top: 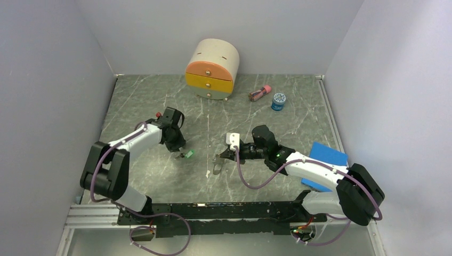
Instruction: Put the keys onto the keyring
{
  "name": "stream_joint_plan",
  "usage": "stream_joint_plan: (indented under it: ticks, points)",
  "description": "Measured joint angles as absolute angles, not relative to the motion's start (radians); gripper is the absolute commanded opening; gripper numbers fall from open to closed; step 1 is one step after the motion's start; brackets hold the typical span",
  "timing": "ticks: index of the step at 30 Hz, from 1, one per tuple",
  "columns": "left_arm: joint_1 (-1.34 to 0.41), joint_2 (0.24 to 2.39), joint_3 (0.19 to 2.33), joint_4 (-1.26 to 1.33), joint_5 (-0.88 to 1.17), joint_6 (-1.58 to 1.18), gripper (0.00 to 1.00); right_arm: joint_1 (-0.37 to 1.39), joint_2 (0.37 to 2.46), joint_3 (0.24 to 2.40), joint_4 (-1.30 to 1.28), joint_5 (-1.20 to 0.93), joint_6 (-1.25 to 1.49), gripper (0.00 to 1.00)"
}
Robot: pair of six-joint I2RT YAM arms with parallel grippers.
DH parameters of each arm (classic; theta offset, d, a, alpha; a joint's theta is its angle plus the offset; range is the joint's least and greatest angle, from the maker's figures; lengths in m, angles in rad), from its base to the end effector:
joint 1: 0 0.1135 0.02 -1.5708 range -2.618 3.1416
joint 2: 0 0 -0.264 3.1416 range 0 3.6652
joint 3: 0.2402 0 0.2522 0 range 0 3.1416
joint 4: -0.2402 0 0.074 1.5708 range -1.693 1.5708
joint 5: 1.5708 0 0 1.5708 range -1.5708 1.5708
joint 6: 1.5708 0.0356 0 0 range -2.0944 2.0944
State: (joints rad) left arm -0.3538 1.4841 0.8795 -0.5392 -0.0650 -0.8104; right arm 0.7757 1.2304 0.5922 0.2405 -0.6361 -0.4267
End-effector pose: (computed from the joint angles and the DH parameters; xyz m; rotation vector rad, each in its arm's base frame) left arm 0.2617 -0.0942 0.1869 -0.6386 2.6633 -0.2521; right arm 0.1701 0.1964 0.2249 -1.4447 1.3572 0.8513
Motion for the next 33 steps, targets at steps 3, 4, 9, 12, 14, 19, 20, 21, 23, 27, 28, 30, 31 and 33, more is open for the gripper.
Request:
stream_joint_plan:
  ticks: [3, 4, 9, 12, 14, 19, 20, 21, 23, 27, 28, 30, 31, 33]
  points:
    - [-0.371, 1.540, 0.913, -0.572, -0.083, -0.811, 0.33, 0.776, 1.230, 0.592, 0.240, -0.636, -0.427, 0.00]
    - [-0.379, 1.552, 0.921, -0.583, -0.090, -0.810, 0.33, 0.776, 1.229, 0.592, 0.240, -0.635, -0.427, 0.00]
    - [-0.424, 1.610, 0.979, -0.632, -0.130, -0.807, 0.31, 0.776, 1.226, 0.592, 0.239, -0.633, -0.427, 0.00]
    - [-0.443, 1.648, 1.009, -0.648, -0.140, -0.805, 0.28, 0.776, 1.226, 0.592, 0.237, -0.632, -0.427, 0.00]
    - [-0.452, 1.670, 1.022, -0.653, -0.140, -0.802, 0.26, 0.776, 1.226, 0.592, 0.237, -0.632, -0.427, 0.00]
    - [-0.472, 1.712, 1.050, -0.677, -0.149, -0.801, 0.18, 0.776, 1.226, 0.592, 0.236, -0.627, -0.427, 0.00]
    - [-0.474, 1.712, 1.051, -0.677, -0.152, -0.802, 0.15, 0.776, 1.226, 0.592, 0.236, -0.627, -0.427, 0.00]
    - [-0.476, 1.712, 1.051, -0.681, -0.155, -0.802, 0.12, 0.776, 1.226, 0.592, 0.236, -0.627, -0.427, 0.00]
    - [-0.480, 1.712, 1.051, -0.688, -0.159, -0.805, 0.04, 0.776, 1.226, 0.592, 0.236, -0.627, -0.427, 0.00]
    - [-0.482, 1.712, 1.051, -0.701, -0.173, -0.806, 0.02, 0.776, 1.226, 0.592, 0.237, -0.627, -0.427, 0.00]
    - [-0.482, 1.710, 1.051, -0.703, -0.178, -0.806, 0.03, 0.776, 1.226, 0.592, 0.237, -0.627, -0.427, 0.00]
    - [-0.481, 1.697, 1.048, -0.705, -0.186, -0.806, 0.02, 0.776, 1.226, 0.592, 0.237, -0.627, -0.427, 0.00]
    - [-0.482, 1.686, 1.045, -0.705, -0.189, -0.806, 0.02, 0.776, 1.226, 0.592, 0.236, -0.627, -0.427, 0.00]
    - [-0.482, 1.649, 1.032, -0.705, -0.194, -0.806, 0.02, 0.776, 1.226, 0.592, 0.237, -0.627, -0.427, 0.00]
